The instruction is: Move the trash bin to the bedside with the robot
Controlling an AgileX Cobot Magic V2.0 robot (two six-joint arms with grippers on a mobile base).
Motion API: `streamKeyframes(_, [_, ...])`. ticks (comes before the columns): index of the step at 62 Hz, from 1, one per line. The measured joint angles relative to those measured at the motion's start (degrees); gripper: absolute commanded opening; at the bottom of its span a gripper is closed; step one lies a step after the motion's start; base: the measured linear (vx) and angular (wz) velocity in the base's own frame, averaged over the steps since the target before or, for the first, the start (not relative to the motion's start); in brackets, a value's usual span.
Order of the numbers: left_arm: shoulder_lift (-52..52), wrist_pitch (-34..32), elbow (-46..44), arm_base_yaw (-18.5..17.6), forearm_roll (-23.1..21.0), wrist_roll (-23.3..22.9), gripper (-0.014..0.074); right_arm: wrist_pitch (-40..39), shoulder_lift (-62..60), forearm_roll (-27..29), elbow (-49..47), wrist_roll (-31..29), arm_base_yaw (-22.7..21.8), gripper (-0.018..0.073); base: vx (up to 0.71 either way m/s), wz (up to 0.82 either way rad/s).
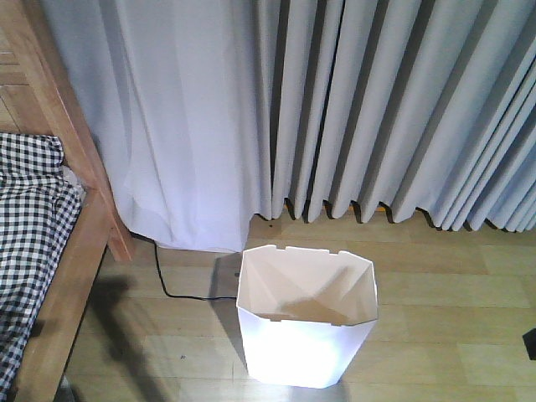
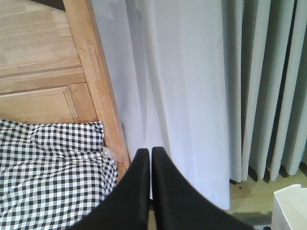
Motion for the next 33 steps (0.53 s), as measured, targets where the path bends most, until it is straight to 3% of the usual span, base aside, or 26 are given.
streamKeyframes(33, [0.00,0.00,0.00,0.00,0.00,0.00,-0.0006,0.00,0.00,0.00,0.00,0.00,0.00,-0.0011,0.00,0.00])
